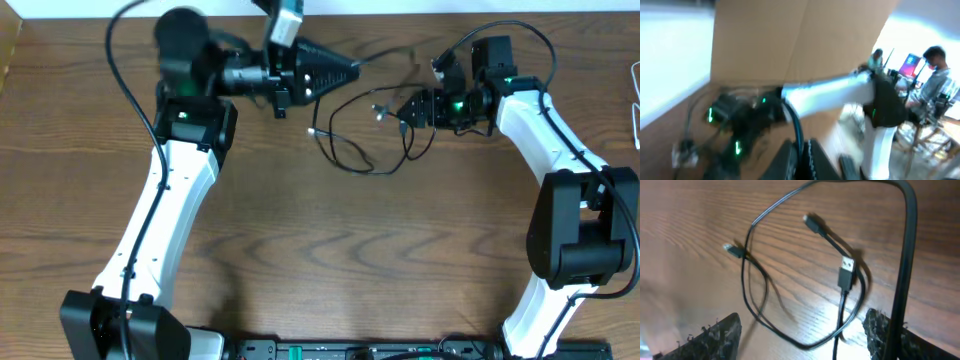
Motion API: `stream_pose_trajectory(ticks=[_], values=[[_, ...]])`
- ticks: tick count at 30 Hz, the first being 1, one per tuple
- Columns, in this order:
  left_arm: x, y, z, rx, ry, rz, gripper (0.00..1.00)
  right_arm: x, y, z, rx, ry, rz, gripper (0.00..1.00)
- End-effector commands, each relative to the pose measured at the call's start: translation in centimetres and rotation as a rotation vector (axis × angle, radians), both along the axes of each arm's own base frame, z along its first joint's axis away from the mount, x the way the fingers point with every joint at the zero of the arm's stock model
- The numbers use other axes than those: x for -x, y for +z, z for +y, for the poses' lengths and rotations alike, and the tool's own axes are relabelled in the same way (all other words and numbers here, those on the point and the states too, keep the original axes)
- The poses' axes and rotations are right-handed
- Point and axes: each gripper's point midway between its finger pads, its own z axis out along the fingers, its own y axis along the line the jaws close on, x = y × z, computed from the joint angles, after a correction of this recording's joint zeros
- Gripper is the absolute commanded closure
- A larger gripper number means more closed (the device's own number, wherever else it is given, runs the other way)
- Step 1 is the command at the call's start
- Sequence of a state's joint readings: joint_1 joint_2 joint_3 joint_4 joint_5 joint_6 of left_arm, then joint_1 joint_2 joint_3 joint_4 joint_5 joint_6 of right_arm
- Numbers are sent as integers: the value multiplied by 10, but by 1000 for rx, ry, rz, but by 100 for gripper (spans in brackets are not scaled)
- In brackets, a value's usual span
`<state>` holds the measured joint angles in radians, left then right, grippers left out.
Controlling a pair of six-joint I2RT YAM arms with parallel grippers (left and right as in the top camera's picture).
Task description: Untangle cables
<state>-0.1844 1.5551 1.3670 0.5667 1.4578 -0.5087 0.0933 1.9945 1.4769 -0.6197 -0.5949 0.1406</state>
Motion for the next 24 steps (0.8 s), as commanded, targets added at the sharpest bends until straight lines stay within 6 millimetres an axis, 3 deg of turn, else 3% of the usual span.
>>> stream_pose_trajectory(ticks=[1, 4, 6, 11, 15, 19, 24], values=[[16, 33, 6, 34, -29, 112, 92, -5, 6, -2, 12, -44, 1, 20], [15, 49, 14, 76, 3, 109, 93, -5, 15, 0, 16, 19, -34, 14], [8, 51, 22, 88, 34, 138, 93, -6, 25, -11, 67, 11, -25, 7], [0, 54, 31, 109, 77, 150, 93, -15, 56, -40, 186, -63, -21, 7], [-5, 57, 33, 128, 100, 151, 93, -20, 76, -43, 200, -73, -42, 7], [-11, 62, 35, 161, 134, 153, 93, -18, 86, -27, 126, -33, -49, 1], [-35, 73, 61, 248, 254, 221, 93, -9, 71, 15, 94, 115, -64, 9]])
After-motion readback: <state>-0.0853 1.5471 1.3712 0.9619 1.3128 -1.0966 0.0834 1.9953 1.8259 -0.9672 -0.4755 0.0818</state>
